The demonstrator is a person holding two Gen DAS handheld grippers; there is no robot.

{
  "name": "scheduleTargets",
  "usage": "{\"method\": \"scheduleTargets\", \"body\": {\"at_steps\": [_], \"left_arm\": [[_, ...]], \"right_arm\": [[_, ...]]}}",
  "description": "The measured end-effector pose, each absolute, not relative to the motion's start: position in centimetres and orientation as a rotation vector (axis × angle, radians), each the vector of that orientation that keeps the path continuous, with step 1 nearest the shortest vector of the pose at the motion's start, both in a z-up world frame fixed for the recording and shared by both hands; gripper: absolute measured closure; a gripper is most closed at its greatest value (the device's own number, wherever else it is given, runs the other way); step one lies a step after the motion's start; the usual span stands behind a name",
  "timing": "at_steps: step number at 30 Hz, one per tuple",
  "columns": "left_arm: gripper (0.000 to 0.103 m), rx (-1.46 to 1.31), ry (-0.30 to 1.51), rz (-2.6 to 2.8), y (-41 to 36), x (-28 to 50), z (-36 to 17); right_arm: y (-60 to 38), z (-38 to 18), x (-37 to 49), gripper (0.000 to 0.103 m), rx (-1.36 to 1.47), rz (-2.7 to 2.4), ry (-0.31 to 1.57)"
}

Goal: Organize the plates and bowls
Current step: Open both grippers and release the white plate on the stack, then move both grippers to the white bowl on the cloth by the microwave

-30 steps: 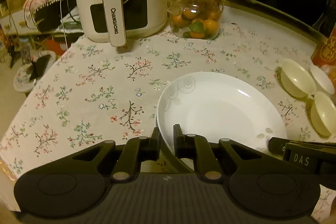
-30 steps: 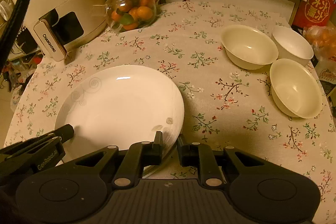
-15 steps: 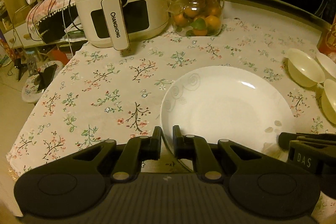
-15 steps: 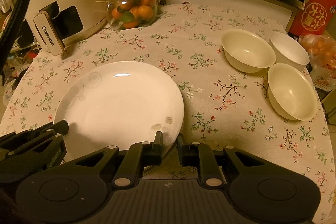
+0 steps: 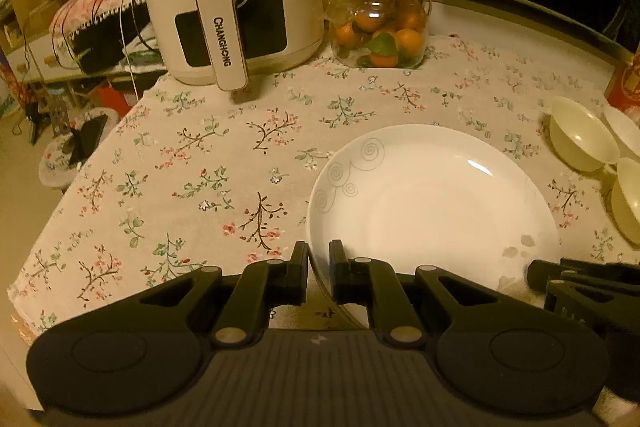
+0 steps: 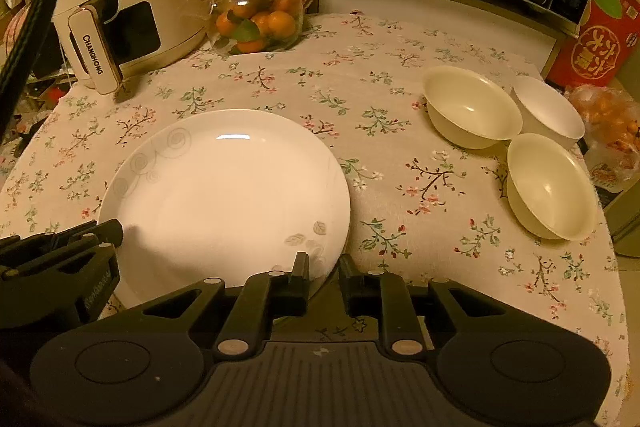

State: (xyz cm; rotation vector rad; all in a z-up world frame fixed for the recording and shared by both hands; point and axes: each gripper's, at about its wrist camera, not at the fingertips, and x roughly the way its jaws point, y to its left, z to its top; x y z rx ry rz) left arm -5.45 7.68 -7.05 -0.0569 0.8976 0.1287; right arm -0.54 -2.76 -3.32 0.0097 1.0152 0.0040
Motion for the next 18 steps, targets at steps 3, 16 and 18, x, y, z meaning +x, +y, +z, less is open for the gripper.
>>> {"method": "scheduleTargets", "body": {"at_steps": [3,16,18], "left_arm": [[0.086,-0.084,0.903,0.138,8.2,-5.1,-6.7],[0.061,-0.207,0.867,-0.003,5.2,-1.5,-3.1],[0.059,-0.212,0.86,-0.054,3.3,-0.7,-2.7]], "right_arm": [[-3.8,-3.2,-0.2,0.084,0.07,0.02,1.029],[-11.3,0.3,1.6,0.053,0.235,-0.01,0.986],[-13.2,0.9,2.1,0.047,0.267,-0.028,0.986]]}}
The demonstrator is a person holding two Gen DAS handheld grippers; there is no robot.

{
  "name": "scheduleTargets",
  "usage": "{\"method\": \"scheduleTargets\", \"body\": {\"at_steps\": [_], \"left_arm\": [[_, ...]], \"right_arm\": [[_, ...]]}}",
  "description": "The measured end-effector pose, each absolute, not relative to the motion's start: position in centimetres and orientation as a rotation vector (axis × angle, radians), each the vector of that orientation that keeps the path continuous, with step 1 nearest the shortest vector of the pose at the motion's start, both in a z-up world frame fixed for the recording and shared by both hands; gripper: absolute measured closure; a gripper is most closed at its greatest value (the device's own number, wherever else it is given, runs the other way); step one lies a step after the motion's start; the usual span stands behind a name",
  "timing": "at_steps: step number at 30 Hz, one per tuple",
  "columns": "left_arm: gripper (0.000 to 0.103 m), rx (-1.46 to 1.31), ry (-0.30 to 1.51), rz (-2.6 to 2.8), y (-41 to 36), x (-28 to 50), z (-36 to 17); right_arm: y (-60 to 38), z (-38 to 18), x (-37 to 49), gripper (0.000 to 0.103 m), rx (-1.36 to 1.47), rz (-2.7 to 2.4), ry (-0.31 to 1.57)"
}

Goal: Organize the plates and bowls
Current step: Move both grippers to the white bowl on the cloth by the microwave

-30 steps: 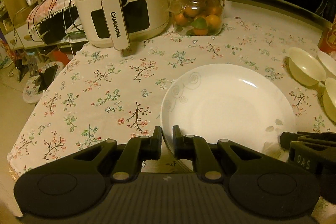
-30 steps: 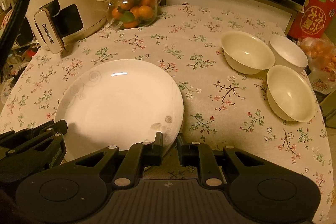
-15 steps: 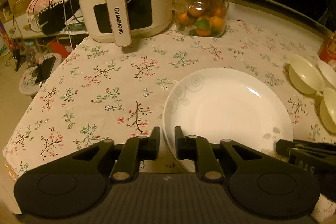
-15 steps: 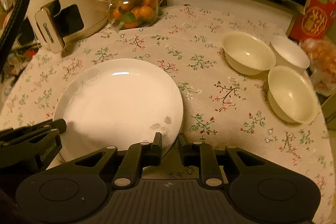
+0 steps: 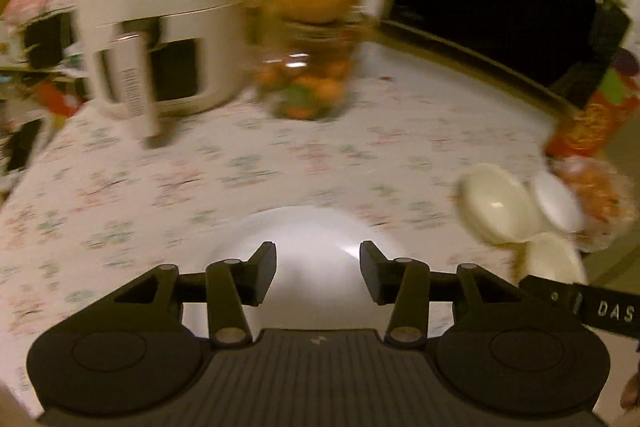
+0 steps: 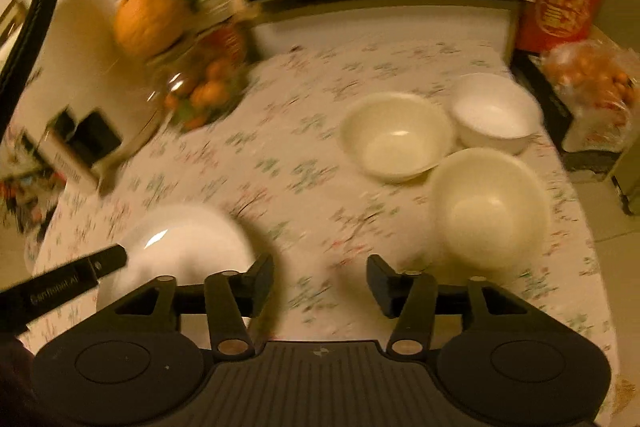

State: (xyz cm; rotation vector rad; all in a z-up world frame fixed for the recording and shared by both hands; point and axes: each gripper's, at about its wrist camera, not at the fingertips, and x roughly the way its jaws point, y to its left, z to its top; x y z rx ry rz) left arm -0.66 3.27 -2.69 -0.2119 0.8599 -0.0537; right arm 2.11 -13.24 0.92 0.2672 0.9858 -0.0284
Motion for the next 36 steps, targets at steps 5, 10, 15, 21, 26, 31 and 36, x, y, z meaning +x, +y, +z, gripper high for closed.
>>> {"method": "scheduleTargets", "body": {"at_steps": [5,10,15,21,26,31,36], "left_arm": [[0.055,-0.178,0.833,-0.159,-1.9,1.3,-2.0],[0.049,-0.17,0.829,-0.226,-6.8,4.0,-1.7],[0.048,-0.166,0.849,-0.281,-11.2,6.5,-2.2],[0.047,-0.105,0.843,-0.334,-15.8,9.3,-3.0],[0.047,-0.054,0.846,-0.346,-18.0,10.9,-4.1],[0.048,-0.023,0.861,-0.34,-19.1,11.9,-5.1],[0.049,0.0,0.86,-0.341,-19.6,12.7,-5.6]], "right_arm": [[-19.2,2.2,3.7,0.042,0.32,-0.114,0.985],[-25.7,2.8,4.7,0.039,0.451,-0.19,0.96],[-30.0,1.9,5.5,0.038,0.496,-0.258,0.952],[-34.0,-0.2,7.1,0.038,0.556,-0.296,0.954],[-35.7,-1.4,8.3,0.038,0.565,-0.308,0.947],[-35.9,-2.5,9.4,0.041,0.599,-0.311,0.942],[-35.8,-3.1,10.4,0.044,0.587,-0.315,0.959]]}}
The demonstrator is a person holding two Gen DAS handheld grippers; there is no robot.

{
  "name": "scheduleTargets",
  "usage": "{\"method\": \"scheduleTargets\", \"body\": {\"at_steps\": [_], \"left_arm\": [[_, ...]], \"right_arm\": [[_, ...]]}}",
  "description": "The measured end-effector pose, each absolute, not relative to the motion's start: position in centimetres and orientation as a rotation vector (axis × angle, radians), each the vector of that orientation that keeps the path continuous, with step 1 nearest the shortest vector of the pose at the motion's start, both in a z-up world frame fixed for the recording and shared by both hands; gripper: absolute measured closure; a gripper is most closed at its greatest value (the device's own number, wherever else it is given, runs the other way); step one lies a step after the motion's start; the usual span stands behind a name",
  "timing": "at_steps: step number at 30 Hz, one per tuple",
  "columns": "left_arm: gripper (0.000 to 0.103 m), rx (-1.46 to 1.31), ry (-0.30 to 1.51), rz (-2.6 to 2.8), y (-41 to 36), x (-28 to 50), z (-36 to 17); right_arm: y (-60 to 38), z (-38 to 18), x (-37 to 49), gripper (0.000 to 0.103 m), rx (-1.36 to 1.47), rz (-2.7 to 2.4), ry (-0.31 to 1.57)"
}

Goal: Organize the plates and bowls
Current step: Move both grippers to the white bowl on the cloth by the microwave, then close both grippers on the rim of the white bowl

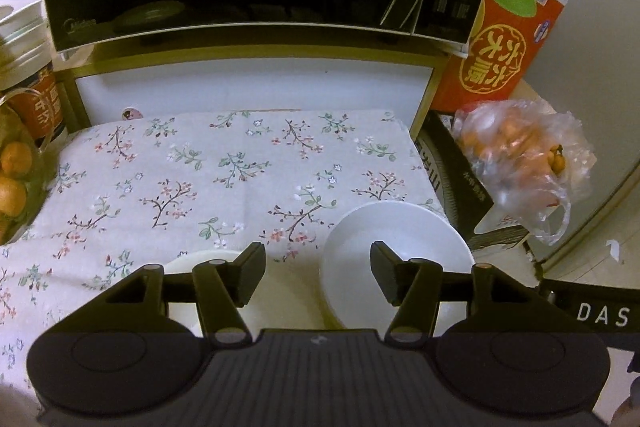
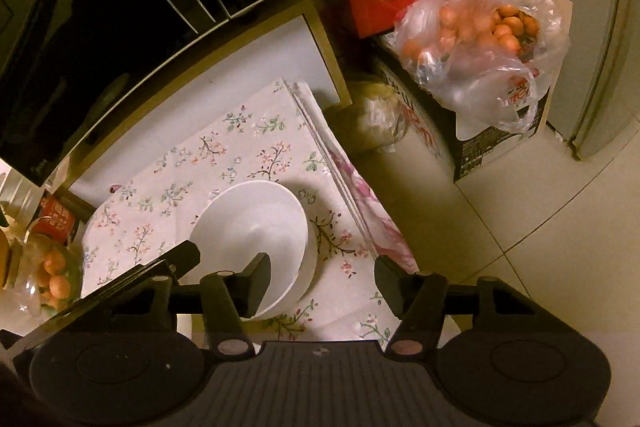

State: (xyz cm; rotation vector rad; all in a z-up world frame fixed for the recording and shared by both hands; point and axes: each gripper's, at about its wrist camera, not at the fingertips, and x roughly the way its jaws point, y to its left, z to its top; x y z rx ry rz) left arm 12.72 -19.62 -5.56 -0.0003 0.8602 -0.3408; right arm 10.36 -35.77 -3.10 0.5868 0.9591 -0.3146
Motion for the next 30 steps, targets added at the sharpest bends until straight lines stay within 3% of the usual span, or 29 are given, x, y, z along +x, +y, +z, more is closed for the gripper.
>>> {"method": "scheduleTargets", "body": {"at_steps": [7,30], "left_arm": [[0.056,0.013,0.871,-0.34,-20.1,13.9,-6.4],[0.064,0.019,0.861,-0.395,-20.5,15.5,-7.1]], "right_arm": [[-35.9,-3.8,11.1,0.049,0.592,-0.327,0.963],[-35.7,-4.7,12.0,0.05,0.582,-0.316,0.985]]}}
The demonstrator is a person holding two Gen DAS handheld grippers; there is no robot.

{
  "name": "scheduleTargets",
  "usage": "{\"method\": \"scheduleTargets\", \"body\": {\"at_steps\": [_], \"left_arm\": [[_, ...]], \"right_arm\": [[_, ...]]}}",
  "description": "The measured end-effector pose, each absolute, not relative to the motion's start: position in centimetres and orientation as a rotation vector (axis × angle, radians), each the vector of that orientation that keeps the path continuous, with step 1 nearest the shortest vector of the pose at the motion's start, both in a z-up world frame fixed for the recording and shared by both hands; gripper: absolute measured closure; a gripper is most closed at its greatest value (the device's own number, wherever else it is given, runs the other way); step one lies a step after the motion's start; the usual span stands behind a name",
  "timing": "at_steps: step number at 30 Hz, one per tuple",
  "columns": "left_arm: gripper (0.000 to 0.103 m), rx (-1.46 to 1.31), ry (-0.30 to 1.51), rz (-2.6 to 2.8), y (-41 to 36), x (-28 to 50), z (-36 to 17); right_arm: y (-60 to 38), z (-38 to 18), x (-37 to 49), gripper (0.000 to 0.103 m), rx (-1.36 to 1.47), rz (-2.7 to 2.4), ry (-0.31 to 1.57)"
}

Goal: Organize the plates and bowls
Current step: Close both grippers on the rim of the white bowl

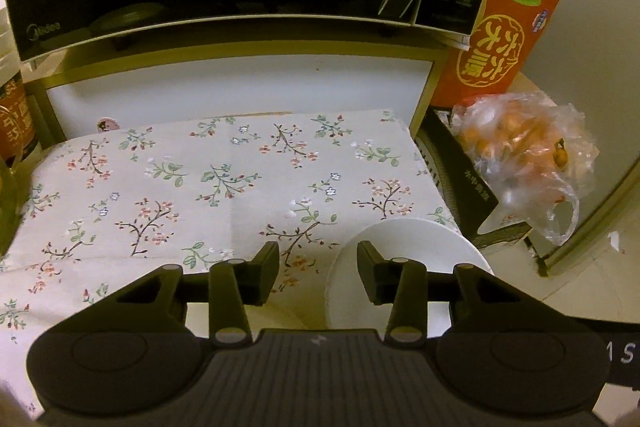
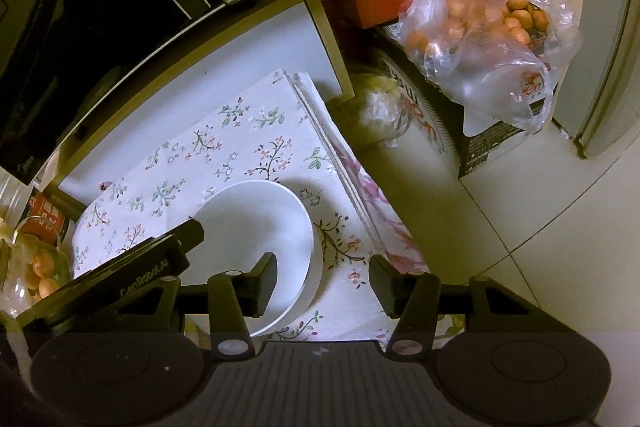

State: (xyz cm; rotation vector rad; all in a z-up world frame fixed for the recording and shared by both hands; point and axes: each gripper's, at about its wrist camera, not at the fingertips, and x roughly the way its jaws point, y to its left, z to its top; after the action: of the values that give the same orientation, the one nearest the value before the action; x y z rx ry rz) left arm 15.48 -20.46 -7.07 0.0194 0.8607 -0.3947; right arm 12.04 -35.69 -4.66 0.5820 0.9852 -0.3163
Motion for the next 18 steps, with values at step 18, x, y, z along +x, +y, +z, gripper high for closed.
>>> {"method": "scheduleTargets", "body": {"at_steps": [18], "left_arm": [[0.095,0.067,0.862,-0.465,-21.2,15.3,-7.7]], "right_arm": [[-35.5,-5.9,12.8,0.09,0.653,-0.29,1.014]]}}
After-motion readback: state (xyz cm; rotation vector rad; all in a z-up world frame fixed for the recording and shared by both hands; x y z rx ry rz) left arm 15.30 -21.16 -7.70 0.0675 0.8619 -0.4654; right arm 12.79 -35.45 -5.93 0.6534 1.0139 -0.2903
